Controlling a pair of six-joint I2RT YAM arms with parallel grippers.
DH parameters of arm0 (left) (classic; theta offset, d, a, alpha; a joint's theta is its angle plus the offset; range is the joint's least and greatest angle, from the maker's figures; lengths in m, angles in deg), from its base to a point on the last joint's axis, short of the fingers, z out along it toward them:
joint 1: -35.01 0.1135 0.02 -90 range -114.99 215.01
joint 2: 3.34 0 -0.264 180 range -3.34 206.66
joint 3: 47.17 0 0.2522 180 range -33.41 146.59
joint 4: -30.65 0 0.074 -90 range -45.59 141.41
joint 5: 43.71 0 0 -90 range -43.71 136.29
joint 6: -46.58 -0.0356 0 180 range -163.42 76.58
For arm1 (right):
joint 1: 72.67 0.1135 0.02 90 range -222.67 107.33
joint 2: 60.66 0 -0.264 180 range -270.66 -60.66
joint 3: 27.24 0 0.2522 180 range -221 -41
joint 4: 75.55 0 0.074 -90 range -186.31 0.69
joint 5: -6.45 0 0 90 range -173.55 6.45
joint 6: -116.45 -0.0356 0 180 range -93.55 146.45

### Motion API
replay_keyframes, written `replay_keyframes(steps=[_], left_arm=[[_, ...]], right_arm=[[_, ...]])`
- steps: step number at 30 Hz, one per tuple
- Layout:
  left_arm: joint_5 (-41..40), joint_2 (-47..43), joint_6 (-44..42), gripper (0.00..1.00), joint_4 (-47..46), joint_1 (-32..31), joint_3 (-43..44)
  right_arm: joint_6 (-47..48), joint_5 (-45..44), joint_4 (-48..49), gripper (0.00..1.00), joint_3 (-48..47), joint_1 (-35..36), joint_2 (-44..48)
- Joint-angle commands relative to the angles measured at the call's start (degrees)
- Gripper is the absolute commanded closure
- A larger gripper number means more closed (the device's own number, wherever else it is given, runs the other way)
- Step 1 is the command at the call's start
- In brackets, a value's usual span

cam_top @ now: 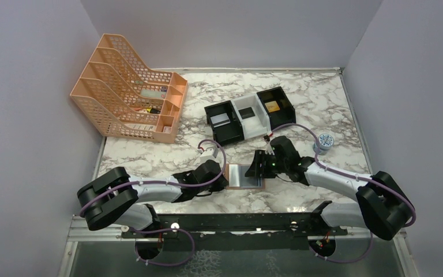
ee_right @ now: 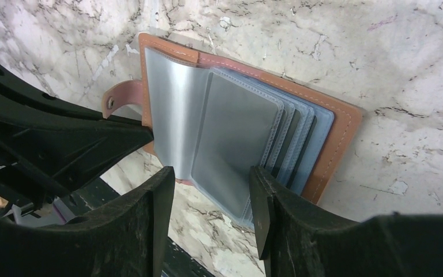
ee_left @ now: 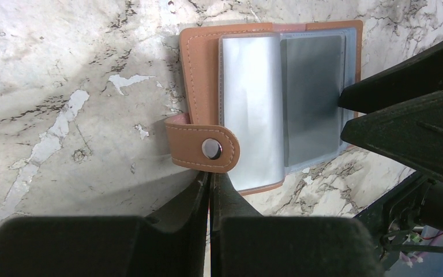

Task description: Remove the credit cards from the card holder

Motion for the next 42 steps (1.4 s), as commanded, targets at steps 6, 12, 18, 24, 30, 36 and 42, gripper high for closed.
replay_keyframes(steps=[6,12,18,24,30,36,42], left_arm=[[1.10,0.73,0.10,0.99,0.65,-0.19,0.96],[1.08,0.60,0.11,0.99,0.76,-0.17,0.89],[1.23,0.65,0.02,0.99,0.35,-0.17,0.90],[1.04,0.23,0.01,0.99,0.48,-0.17,0.86],[0.38,-0.83,0.17,0.99,0.79,-0.19,0.40],[-0.70,-2.82,0.90,0.95,1.92,-0.17,-0.46],[-3.05,-7.60,2.44,0.84,4.44,-0.18,-2.57]], right_arm=[[-4.22,7.47,6.37,0.50,0.41,0.93,4.31],[-4.39,8.92,5.99,0.50,-0.36,0.91,4.91],[-4.20,9.40,5.85,0.50,-0.79,0.95,3.85],[-4.06,12.61,7.83,0.50,-1.08,0.96,2.58],[-4.18,16.25,10.57,0.49,-2.10,0.95,-0.03],[-4.12,22.24,15.04,0.46,-3.70,0.89,-5.66],[-1.74,19.42,11.35,0.44,-6.35,0.90,-5.10]])
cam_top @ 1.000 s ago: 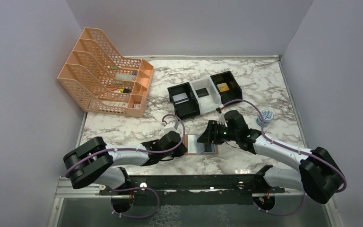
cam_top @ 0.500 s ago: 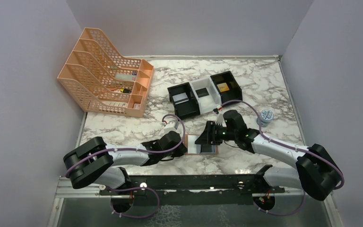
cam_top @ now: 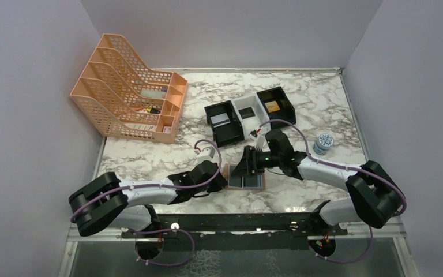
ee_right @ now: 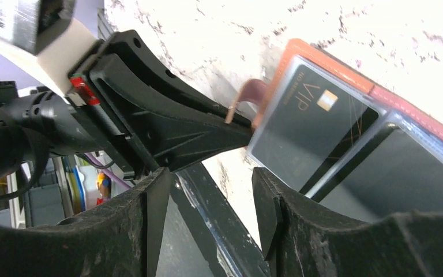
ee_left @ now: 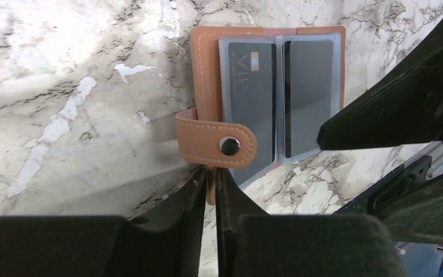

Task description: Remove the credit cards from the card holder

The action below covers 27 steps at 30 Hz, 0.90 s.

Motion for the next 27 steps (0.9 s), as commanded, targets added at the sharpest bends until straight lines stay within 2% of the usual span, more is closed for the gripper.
replay_keyframes(steps=[1,7,12,17,22,27], left_arm=[[-3.08,-4.56,1.57,0.81,3.24,-0.15,-1.98],[-4.69,-8.69,1.44,0.71,5.71,-0.15,-2.42],[-4.33,-9.29,-0.52,0.67,5.61,-0.19,-1.35],[-4.02,-8.57,-3.07,0.66,5.80,-0.15,0.35],[-2.84,-8.80,-4.51,0.68,5.79,-0.15,1.25],[-0.98,-8.56,-6.52,0.68,4.75,-0.15,1.67]], right_arm=[[1.93,-1.74,-0.94,0.44,-2.84,0.38,2.47],[1.93,-9.60,-4.63,0.45,-1.48,0.38,4.07],[2.62,-7.62,-3.47,0.50,-0.18,0.37,0.88],[3.72,0.16,0.89,0.51,-0.70,0.39,-5.23],[5.26,-10.48,-5.71,0.52,-1.78,0.39,-7.99],[6.02,-14.99,-7.51,0.52,-0.60,0.38,-5.48]])
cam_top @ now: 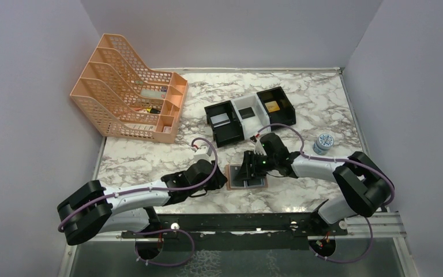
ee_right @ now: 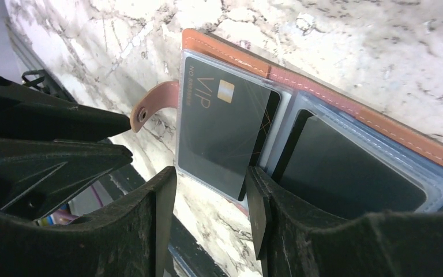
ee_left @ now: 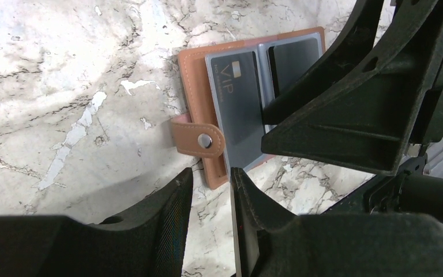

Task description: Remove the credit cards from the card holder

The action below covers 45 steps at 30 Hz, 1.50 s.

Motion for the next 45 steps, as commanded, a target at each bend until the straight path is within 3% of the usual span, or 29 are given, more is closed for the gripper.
replay_keyframes(steps=[1,15,29,45], left_arm=[[2.14,0.34,-3.50,0.68,-1.08,-0.15,1.99],[10.72,9.99,-9.91,0.71,-3.23,-0.76,8.62],[2.44,16.38,-9.17,0.81,1.37,-1.38,11.30],[0.77,21.23,-10.63,0.86,4.44,-2.26,12.87]], right_arm=[[2.46,-6.81,-3.24,0.52,0.28,0.31,1.27],[-0.04,-5.33,1.43,0.54,2.59,0.35,4.20],[0.10,-7.38,0.11,0.61,2.23,0.31,6.27],[2.61,-12.94,-2.16,0.65,2.53,0.32,2.38]])
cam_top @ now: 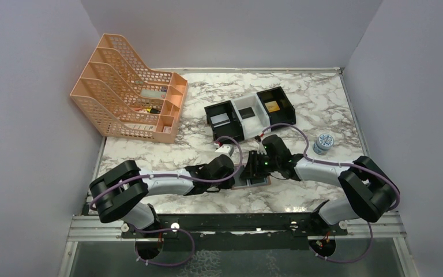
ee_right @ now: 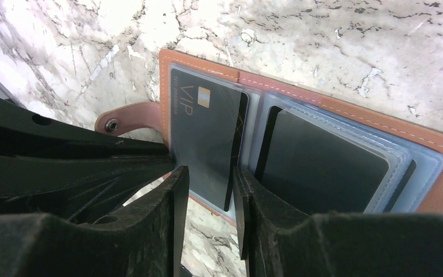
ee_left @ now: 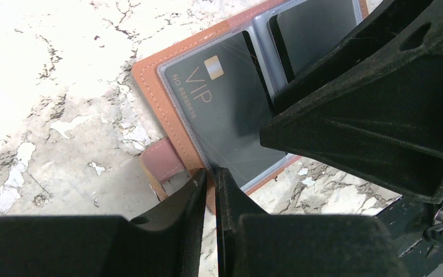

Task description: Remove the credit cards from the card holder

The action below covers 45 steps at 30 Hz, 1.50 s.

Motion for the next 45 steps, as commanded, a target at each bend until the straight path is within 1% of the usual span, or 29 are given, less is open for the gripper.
replay_keyframes(steps=[1,6,11,15,20,26,32,35,37,40,45], left_arm=[[-2.47,2.73,-1.32,0.87,3.80,-0.66,1.72],[-2.93,3.35,-0.50,0.90,4.30,-1.01,1.88],[-3.84,3.60,-0.20,0.92,5.67,-1.06,2.03],[-3.88,3.64,-0.11,0.92,5.84,-1.05,2.06],[-3.94,3.62,-0.28,0.93,5.93,-1.06,2.09],[-3.71,4.03,-0.28,0.93,5.91,-1.06,2.06],[-3.88,4.56,0.22,0.93,6.23,-1.12,1.72],[-3.86,4.60,0.42,0.94,6.34,-1.14,1.54],[-3.96,4.50,0.42,0.94,6.46,-1.12,1.53],[-4.37,4.42,0.42,0.95,6.83,-1.08,1.68],[-4.65,4.31,0.60,0.95,7.03,-1.14,1.69]], right_arm=[[1.08,-3.50,-0.79,0.65,0.82,0.08,-0.71],[0.17,-2.11,-0.08,0.65,0.83,0.05,2.49],[0.47,-4.58,-2.25,0.65,-0.45,0.10,4.36],[1.89,-5.47,-3.71,0.65,-1.33,0.10,2.29],[2.46,-6.82,-4.16,0.69,-0.67,0.10,-0.94],[3.07,-4.42,-2.20,0.72,0.60,0.10,-1.70],[0.90,0.21,2.22,0.78,1.91,0.10,0.54],[0.98,3.16,3.50,0.84,1.03,-0.36,1.85],[0.78,5.04,3.93,0.86,0.17,-0.59,2.19],[-0.19,6.43,4.22,0.98,-0.21,-0.77,2.47],[-0.64,7.38,5.13,0.99,0.60,-1.51,3.29]])
